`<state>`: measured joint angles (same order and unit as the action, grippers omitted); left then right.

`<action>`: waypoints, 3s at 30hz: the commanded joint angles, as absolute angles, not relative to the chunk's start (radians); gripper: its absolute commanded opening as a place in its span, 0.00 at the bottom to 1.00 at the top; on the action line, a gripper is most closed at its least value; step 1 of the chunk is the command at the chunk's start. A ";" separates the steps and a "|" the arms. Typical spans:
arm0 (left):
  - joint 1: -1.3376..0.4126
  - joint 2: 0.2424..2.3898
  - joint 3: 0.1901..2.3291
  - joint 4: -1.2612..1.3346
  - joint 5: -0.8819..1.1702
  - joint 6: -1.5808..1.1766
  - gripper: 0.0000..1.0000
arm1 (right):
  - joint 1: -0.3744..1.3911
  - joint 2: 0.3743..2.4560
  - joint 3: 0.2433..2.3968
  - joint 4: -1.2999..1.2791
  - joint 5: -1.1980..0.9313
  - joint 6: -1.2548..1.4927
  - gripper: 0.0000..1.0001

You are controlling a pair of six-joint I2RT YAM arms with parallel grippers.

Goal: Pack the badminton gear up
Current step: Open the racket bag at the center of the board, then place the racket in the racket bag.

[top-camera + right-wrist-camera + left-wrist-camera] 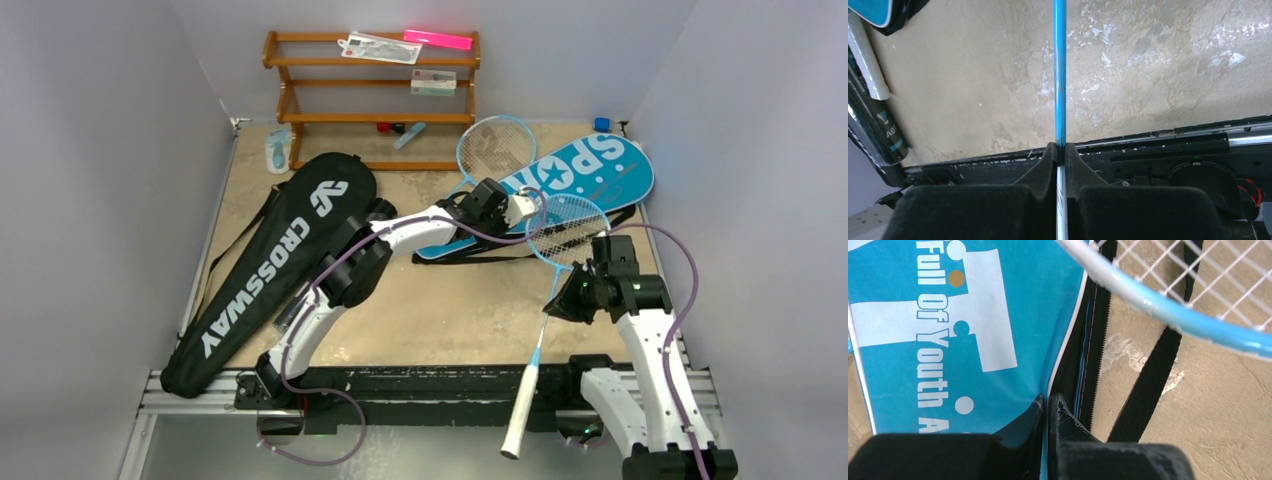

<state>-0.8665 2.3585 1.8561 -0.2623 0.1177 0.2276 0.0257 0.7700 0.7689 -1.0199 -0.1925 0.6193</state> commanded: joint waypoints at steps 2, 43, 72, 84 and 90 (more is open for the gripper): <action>-0.867 2.351 1.922 -0.317 0.014 0.229 0.00 | 0.026 0.805 0.778 -1.048 -0.241 0.554 0.00; -0.818 2.331 2.158 -0.384 0.006 0.069 0.00 | 0.078 0.695 0.839 -1.376 -0.374 0.532 0.00; -0.856 1.964 1.738 -0.323 0.365 -0.124 0.00 | 0.078 0.924 0.804 -0.715 -0.254 0.689 0.00; -0.858 1.780 1.490 -0.289 0.416 -0.238 0.00 | 0.078 1.159 0.749 -0.301 -0.163 0.854 0.00; -0.858 1.679 1.368 -0.246 0.489 -0.316 0.00 | 0.078 1.203 0.700 -0.163 -0.065 0.992 0.00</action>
